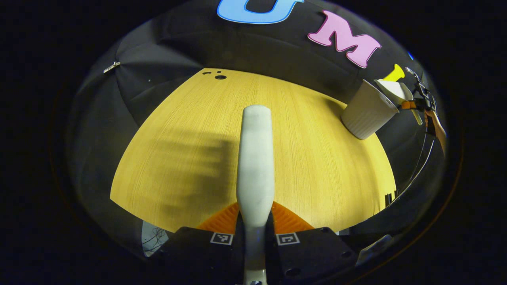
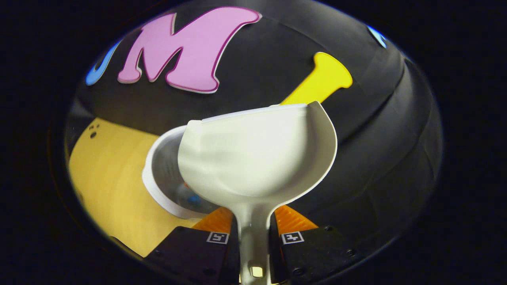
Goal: Pick up the small broom and dustpan from the desktop, sweep the trash into the dustpan with the broom, and then empty the trash into the garbage bin.
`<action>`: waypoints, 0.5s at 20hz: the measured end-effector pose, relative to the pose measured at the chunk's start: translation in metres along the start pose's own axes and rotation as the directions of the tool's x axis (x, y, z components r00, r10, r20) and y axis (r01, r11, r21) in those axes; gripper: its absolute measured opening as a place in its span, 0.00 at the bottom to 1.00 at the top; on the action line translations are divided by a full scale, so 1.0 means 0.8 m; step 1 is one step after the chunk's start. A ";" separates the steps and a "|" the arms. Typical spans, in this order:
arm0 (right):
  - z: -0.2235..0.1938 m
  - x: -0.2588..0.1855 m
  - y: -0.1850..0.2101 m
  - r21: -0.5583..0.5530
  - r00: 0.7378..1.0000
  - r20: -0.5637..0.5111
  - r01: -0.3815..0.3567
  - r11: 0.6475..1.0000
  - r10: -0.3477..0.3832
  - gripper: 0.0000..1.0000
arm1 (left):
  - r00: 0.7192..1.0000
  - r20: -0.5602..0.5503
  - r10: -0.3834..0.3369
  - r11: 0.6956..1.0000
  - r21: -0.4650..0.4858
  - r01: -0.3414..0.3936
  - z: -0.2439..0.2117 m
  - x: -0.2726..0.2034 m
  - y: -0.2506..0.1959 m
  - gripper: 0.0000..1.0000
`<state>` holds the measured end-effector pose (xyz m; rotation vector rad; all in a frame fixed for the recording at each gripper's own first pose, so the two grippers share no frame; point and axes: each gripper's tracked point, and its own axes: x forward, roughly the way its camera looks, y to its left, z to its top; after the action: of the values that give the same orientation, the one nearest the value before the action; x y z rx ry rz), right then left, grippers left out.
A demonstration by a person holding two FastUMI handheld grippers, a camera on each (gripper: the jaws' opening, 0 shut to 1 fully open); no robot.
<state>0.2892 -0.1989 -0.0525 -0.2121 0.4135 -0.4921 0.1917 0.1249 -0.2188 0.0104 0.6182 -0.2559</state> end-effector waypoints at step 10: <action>0.041 -0.017 0.029 0.293 0.966 0.140 -0.252 0.922 0.219 0.33 | 1.000 0.024 -0.005 1.000 0.024 0.004 -0.029 -0.027 0.000 0.25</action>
<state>0.3020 -0.1686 -0.0251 0.1150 0.2501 -0.3004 0.1612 0.1323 -0.2253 0.0286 0.5914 -0.2671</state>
